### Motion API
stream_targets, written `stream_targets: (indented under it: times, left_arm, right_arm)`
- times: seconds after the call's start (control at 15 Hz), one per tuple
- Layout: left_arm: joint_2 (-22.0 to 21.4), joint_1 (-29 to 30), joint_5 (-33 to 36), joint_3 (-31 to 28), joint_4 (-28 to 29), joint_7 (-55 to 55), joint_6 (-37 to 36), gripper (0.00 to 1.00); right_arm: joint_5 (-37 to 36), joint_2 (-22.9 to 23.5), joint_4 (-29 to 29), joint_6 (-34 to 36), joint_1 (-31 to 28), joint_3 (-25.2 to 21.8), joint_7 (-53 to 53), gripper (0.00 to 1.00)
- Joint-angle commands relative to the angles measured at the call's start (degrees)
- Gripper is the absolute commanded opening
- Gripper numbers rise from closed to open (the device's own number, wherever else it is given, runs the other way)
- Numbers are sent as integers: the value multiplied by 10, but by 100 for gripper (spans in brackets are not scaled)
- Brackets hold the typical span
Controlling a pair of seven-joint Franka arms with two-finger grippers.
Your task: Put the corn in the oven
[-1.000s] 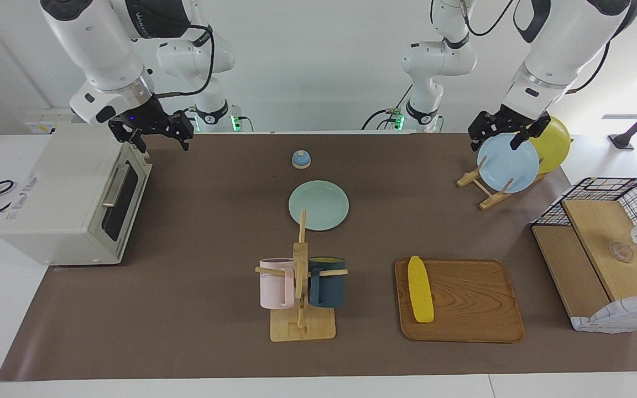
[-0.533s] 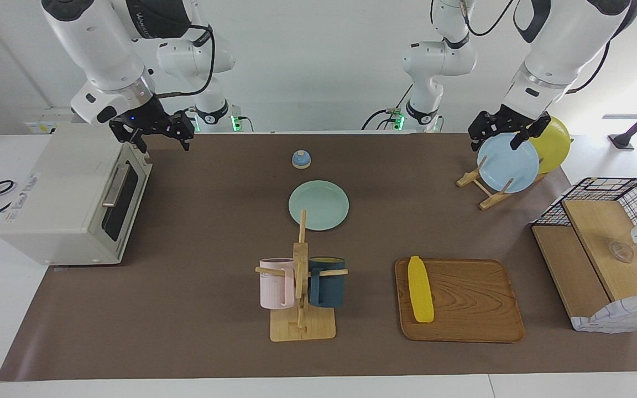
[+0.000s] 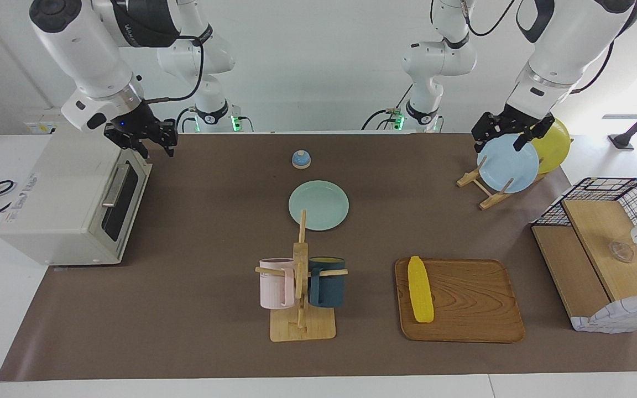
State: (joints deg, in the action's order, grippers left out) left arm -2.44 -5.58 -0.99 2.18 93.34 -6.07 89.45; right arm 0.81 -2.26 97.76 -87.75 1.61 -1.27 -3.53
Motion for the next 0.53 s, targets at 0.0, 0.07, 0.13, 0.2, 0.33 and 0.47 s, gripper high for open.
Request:
stream_targets:
  times: [0.0,0.07,0.13,0.2,0.33,0.47]
  left_arm:
    - [-10,1,9,3,18,-6,24,100]
    - [-6,1,9,3,18,-6,29,100]
    - [-4,0,7,3,18,-6,34,100]
    - [0,0,-2,3,17,-7,39,100]
    - [23,-3,-19,3,11,-9,57,100]
    - [48,-5,-37,3,11,-11,89,100]
  right_arm:
    - [-48,-55,109,-80,-13,3,-40,0]
    - [-89,-68,147,-123,-13,4,-46,0]
    - [-112,-81,177,-152,-13,4,-46,0]
    - [-126,-91,201,-174,-15,3,-46,0]
    - [-129,-87,212,-191,-42,4,-70,0]
    - [-148,-84,213,-208,-52,3,-104,0]
